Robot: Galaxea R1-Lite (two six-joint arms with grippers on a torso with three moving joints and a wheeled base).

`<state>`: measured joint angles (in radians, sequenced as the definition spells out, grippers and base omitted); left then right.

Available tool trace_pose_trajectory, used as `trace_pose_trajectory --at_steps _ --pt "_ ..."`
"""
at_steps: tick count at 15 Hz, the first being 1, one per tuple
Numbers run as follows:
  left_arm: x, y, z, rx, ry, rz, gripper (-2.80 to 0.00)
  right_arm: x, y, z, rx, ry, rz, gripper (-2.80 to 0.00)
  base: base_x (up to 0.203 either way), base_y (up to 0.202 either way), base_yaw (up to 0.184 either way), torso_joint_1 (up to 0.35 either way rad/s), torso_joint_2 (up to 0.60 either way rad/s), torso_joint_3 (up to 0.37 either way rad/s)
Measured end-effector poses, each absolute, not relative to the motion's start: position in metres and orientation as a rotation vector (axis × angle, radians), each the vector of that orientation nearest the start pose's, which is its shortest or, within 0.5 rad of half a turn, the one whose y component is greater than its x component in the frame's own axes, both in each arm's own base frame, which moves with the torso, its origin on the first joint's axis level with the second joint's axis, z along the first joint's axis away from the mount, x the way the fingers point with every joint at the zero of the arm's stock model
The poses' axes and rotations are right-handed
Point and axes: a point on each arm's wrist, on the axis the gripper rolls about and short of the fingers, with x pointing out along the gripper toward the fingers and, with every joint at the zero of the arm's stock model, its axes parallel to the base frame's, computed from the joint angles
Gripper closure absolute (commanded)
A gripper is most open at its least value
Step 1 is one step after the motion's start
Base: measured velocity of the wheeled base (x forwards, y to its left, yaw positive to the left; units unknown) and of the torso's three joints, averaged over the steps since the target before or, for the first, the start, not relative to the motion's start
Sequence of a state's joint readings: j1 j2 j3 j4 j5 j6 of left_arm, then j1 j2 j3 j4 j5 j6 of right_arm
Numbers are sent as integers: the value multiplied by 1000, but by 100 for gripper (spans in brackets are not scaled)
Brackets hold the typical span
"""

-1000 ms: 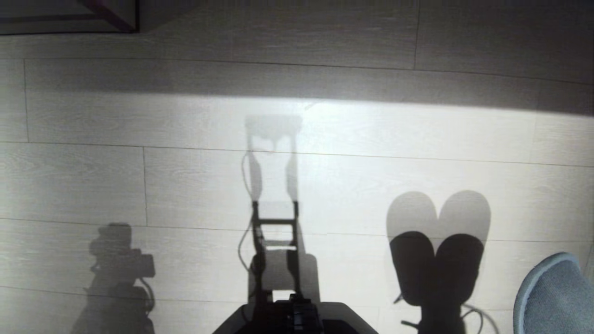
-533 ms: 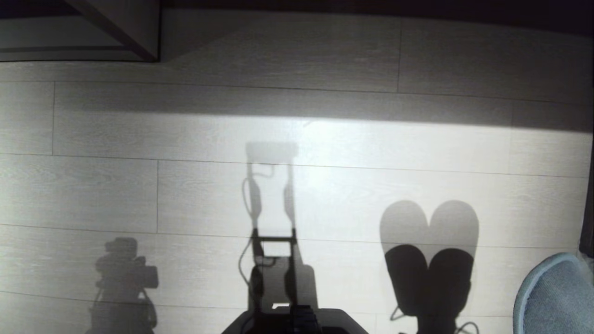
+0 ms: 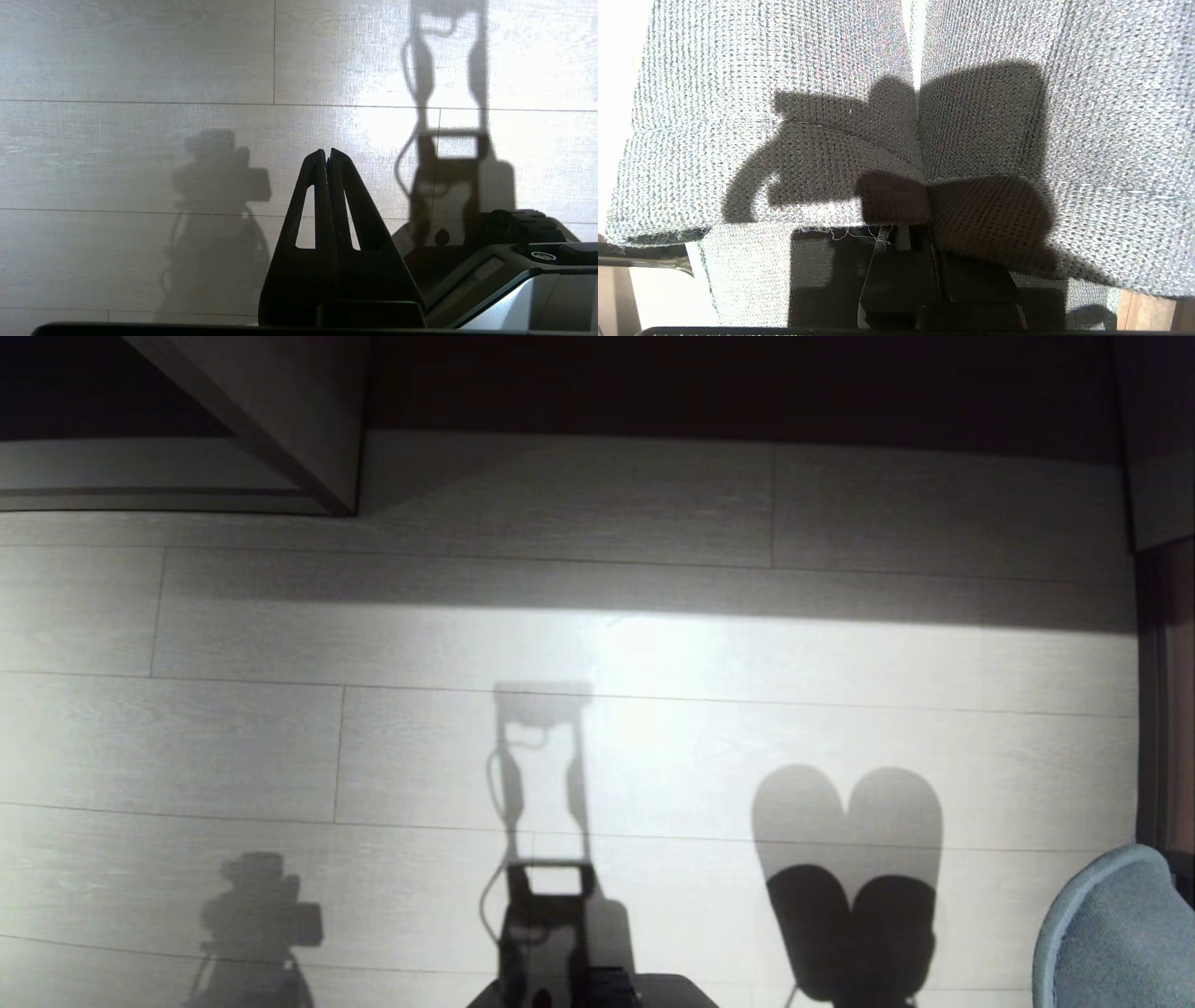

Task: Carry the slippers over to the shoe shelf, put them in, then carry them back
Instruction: Place the slippers into the shoe cabinet

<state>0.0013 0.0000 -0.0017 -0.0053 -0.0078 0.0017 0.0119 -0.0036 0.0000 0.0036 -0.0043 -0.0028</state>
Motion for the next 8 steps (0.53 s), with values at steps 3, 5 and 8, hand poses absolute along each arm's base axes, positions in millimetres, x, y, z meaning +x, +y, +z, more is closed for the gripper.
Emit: trace_pose_trajectory --at_steps 3,5,8 --pt "-23 0 77 5 -7 -5 0 -23 0 75 -3 1 8 0 0 0 0 -2 2 201" --pt "-23 0 76 2 -7 -4 0 -23 0 75 -3 1 7 0 0 0 0 4 2 202" --pt "-23 0 76 0 -7 -5 0 -23 0 75 -3 1 8 0 0 0 0 -1 3 199"
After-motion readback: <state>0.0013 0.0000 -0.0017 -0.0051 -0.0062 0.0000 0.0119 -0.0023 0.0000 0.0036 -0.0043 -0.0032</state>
